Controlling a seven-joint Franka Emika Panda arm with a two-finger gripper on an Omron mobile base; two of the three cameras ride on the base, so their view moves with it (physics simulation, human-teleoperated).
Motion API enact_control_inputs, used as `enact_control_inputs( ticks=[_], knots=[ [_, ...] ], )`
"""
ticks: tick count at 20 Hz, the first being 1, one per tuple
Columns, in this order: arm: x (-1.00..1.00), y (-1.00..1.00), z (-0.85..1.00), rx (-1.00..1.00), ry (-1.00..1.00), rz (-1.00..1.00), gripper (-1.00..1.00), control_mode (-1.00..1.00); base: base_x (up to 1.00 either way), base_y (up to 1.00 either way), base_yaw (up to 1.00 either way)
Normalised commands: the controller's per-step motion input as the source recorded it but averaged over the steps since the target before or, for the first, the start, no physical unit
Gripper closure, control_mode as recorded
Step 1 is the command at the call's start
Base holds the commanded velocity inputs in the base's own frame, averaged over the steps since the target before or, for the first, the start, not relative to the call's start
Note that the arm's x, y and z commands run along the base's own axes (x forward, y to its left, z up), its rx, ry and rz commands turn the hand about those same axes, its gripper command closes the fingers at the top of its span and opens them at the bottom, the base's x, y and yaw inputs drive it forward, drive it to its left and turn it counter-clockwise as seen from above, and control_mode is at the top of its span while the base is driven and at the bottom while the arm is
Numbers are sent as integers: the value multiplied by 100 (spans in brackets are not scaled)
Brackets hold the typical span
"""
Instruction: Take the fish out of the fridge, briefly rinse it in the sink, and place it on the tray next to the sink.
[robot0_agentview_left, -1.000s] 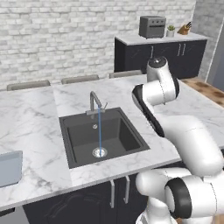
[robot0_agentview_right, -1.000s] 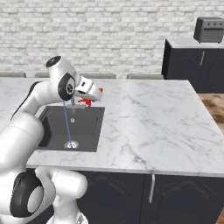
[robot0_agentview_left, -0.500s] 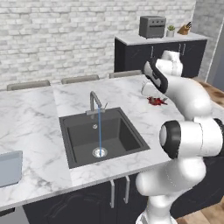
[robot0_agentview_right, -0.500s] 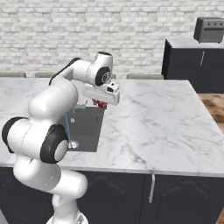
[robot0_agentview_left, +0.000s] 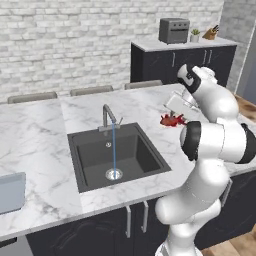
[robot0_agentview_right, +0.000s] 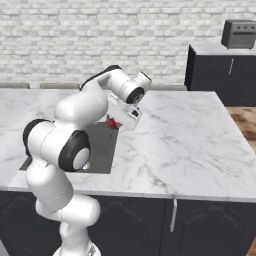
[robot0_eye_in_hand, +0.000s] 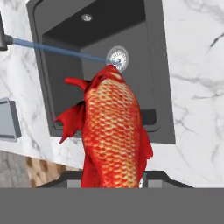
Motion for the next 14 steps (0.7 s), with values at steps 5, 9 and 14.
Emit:
enact_control_inputs(
  ticks=[5,9,14],
  knots=[
    [-63,97,-40,4,-4,22,100,-100,0,0,0],
    [-61,98,-52,0,-5,19,100,-100,0,0,0],
    [10,30,-3,23,-1,13,100,-100,0,0,0]
  ],
)
